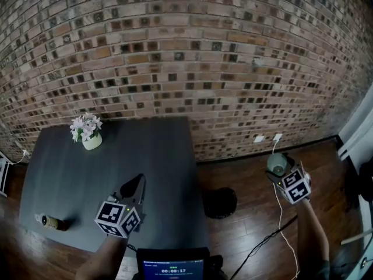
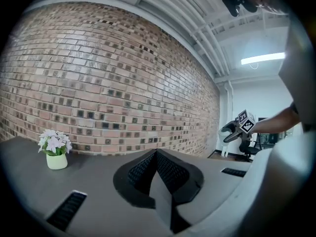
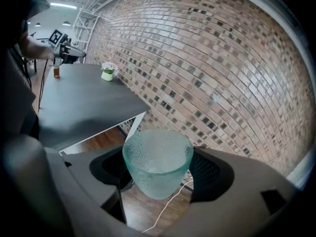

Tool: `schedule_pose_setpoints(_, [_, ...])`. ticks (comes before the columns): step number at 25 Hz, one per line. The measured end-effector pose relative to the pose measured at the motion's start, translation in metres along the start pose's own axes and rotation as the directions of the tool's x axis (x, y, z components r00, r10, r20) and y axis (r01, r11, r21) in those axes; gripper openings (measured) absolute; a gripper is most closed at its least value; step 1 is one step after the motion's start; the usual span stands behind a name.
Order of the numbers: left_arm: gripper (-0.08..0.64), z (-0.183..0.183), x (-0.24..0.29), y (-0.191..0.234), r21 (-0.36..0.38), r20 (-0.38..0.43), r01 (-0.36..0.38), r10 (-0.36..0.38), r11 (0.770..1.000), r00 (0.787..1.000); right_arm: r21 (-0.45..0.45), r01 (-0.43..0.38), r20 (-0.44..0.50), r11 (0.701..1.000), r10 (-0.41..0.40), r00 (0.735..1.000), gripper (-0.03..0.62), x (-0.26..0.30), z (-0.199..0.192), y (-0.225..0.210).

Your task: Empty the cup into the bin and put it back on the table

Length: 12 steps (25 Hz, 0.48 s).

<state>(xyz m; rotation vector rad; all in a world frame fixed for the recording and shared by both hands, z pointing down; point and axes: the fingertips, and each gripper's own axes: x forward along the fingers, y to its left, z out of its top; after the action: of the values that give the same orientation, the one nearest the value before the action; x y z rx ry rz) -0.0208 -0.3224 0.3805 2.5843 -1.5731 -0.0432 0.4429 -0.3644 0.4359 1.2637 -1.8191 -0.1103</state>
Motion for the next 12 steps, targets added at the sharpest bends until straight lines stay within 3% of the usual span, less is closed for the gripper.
schedule_pose_setpoints(12, [0.001,0.004,-0.004,-0.001,0.001,0.044,-0.029,0.029,1.0,0.999,-0.163,0.061,-0.08,0.985,-0.075,0.994,0.387,0.002,-0.004,-0.019])
